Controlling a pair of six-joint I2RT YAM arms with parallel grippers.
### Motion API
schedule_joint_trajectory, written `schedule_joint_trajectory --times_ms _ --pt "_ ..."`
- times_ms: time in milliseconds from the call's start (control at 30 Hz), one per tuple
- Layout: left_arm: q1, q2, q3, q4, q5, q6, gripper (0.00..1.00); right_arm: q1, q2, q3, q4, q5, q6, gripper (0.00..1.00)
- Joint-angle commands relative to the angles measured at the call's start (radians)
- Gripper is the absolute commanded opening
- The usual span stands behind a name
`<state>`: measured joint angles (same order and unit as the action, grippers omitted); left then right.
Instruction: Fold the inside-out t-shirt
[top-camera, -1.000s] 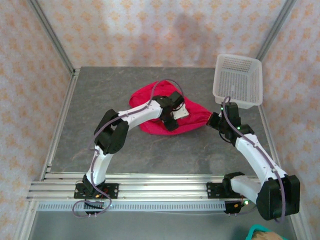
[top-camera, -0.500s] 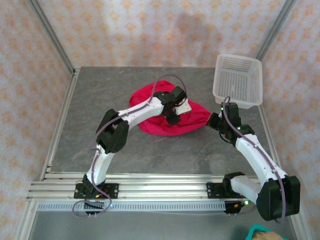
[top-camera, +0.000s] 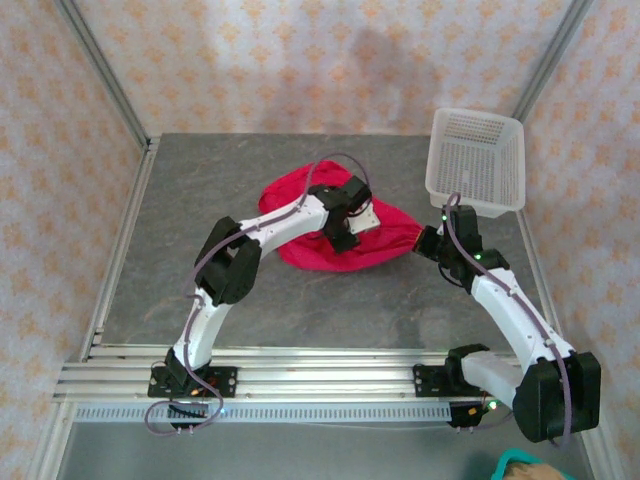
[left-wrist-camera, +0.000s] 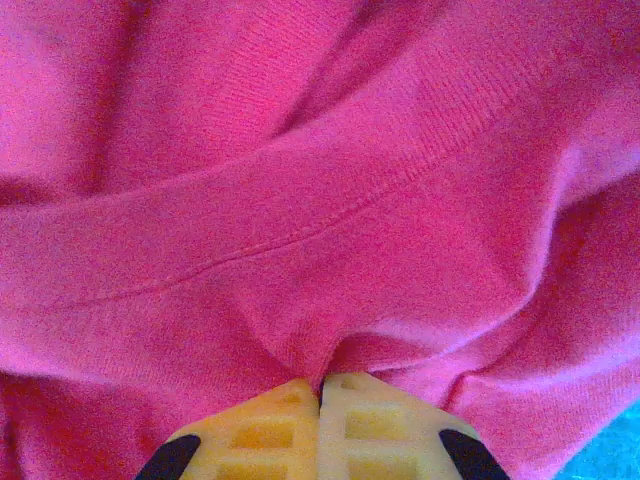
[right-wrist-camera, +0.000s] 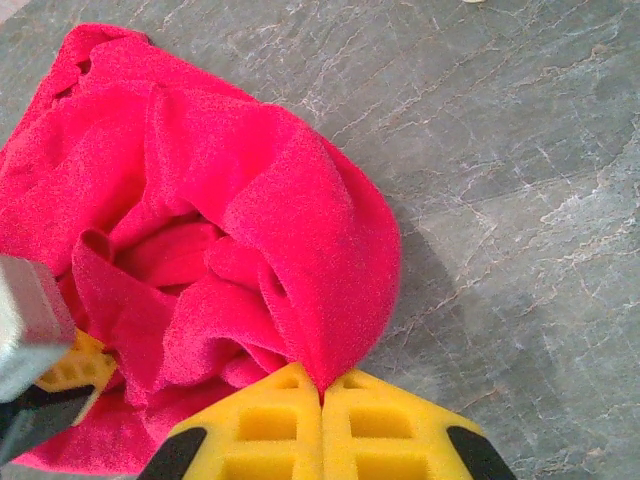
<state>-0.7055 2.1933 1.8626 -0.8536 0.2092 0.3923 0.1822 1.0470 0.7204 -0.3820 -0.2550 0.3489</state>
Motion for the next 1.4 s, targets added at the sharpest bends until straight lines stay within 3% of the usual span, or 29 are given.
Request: schedule_joint_trajectory --times_ms 0,167,400,433,600,667,800,900,1000,1167,1300,1367 --pt "0.038 -0.023 0.146 -0.078 -0.036 -0.060 0.00 -0.009 0.000 0.005 0.013 0.058 -0.026 0.00" --pt "0.050 -0.104 0.289 -0.125 -0.062 -0.119 0.00 -0.009 0.028 -0.003 0.035 0.092 -0.023 0.00" --pt "0.050 -0.171 0.289 -0.091 -0.019 -0.245 0.00 -0.014 0.131 0.155 -0.055 0.342 -0.058 0.00" --pt "0.051 -0.162 0.287 -0.086 -0.011 -0.263 0.00 -0.015 0.168 0.179 -0.058 0.329 -0.062 0.01" --pt "0.080 -0.036 0.390 -0.142 0.094 -0.398 0.00 -0.008 0.222 0.273 -0.127 0.165 0.046 0.34" --pt "0.102 0.002 0.428 -0.152 0.158 -0.466 0.00 0.008 0.187 0.247 -0.119 0.103 0.107 0.38" --pt "0.126 0.007 0.427 -0.117 0.202 -0.543 0.00 0.111 0.086 0.159 -0.038 0.067 0.209 0.34" --pt "0.130 0.003 0.430 -0.108 0.206 -0.555 0.00 0.207 0.084 0.084 0.116 0.008 0.286 0.28" --pt "0.133 0.006 0.444 -0.119 0.211 -0.561 0.00 0.284 0.196 0.047 0.279 -0.024 0.345 0.25" --pt "0.134 0.001 0.459 -0.135 0.208 -0.567 0.00 0.310 0.477 0.130 0.433 -0.052 0.382 0.23" --pt "0.135 -0.007 0.484 -0.168 0.202 -0.555 0.00 0.306 0.629 0.268 0.380 0.116 0.368 0.54" --pt "0.138 -0.016 0.486 -0.178 0.197 -0.545 0.00 0.302 0.669 0.318 0.359 0.170 0.365 0.62"
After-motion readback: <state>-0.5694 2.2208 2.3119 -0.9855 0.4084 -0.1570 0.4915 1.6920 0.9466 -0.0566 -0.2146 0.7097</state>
